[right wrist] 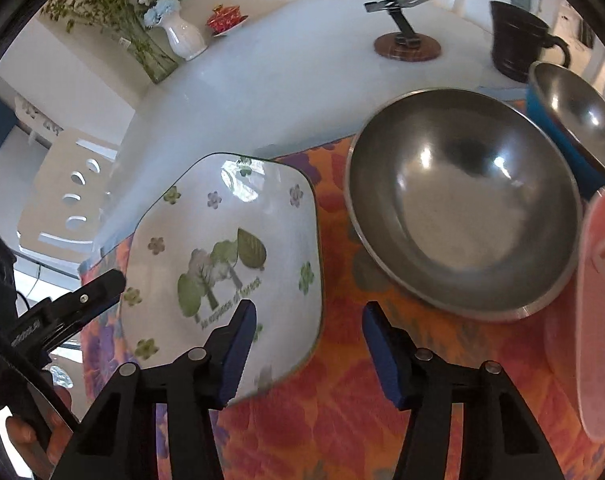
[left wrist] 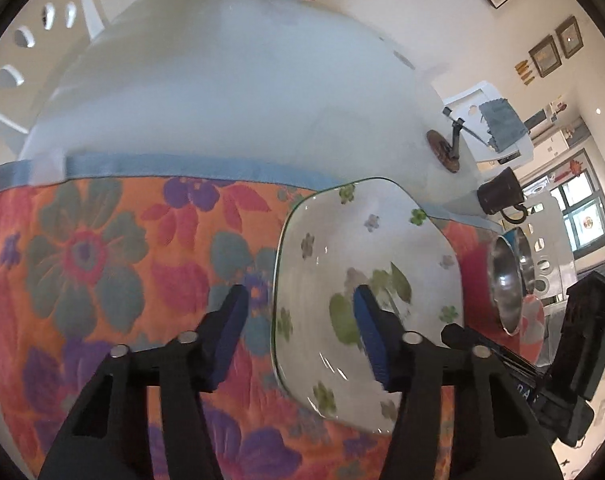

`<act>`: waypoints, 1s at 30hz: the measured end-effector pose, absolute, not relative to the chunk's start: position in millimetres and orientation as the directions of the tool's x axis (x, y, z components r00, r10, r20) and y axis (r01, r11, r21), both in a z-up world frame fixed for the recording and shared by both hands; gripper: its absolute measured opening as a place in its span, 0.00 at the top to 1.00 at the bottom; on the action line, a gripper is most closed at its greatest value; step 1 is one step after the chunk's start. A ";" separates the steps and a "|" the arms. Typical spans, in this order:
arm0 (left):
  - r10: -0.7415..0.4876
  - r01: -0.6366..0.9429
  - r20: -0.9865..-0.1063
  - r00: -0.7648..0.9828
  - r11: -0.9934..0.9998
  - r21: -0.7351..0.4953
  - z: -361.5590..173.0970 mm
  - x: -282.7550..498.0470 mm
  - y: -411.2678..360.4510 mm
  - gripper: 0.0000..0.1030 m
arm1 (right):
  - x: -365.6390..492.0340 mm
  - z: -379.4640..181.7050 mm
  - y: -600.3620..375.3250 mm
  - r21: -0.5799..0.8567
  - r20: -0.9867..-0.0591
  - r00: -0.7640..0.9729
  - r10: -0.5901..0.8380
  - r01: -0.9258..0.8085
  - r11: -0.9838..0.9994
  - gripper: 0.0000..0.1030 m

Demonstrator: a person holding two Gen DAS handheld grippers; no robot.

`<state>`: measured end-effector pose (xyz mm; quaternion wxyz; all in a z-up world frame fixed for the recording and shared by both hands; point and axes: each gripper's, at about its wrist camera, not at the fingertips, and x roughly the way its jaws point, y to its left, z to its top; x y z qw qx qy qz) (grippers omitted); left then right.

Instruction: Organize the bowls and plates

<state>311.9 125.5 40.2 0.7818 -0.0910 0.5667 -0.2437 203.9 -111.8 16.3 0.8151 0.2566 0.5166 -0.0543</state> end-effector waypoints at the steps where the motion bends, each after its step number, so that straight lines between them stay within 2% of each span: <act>1: -0.484 0.277 -0.844 0.231 0.864 -0.420 35.0 316.1 123.1 0.66 | 207.4 13.9 -111.8 0.362 -0.870 0.460 0.178 0.351 0.864 0.52; 3: -0.501 0.275 -0.840 0.209 0.854 -0.442 24.8 323.6 119.4 0.75 | 214.9 6.7 -111.5 0.360 -0.873 0.452 0.182 0.346 0.866 0.57; 5: -0.518 0.272 -0.833 0.194 0.844 -0.462 17.7 328.6 117.8 0.79 | 221.8 -0.2 -110.3 0.360 -0.874 0.448 0.190 0.332 0.872 0.68; 7: -0.535 0.281 -0.821 0.198 0.834 -0.476 14.9 331.1 117.4 0.80 | 226.7 -1.3 -105.8 0.343 -0.873 0.453 0.180 0.308 0.888 0.71; 17: -0.540 0.343 -0.816 0.209 0.821 -0.456 20.3 310.4 135.2 0.80 | 213.8 13.9 -80.8 0.211 -0.888 0.441 0.134 0.131 0.969 0.71; 21: -0.536 0.312 -0.822 0.192 0.827 -0.467 18.0 290.5 152.8 0.80 | 191.9 22.5 -65.5 0.221 -0.887 0.430 0.170 0.072 0.973 0.71; 26: -0.549 0.301 -0.816 0.183 0.821 -0.485 14.8 280.0 156.9 0.80 | 182.0 -1.4 -62.4 0.263 -0.901 0.377 0.214 0.082 0.961 0.69; 28: -0.533 0.314 -0.824 0.190 0.829 -0.463 15.0 280.7 152.2 0.80 | 182.6 -2.8 -69.5 0.301 -0.887 0.393 0.243 0.094 0.949 0.69; 30: -0.503 0.345 -0.840 0.203 0.840 -0.419 19.9 278.4 147.0 0.80 | 186.0 0.3 -68.7 0.277 -0.892 0.393 0.222 0.088 0.957 0.69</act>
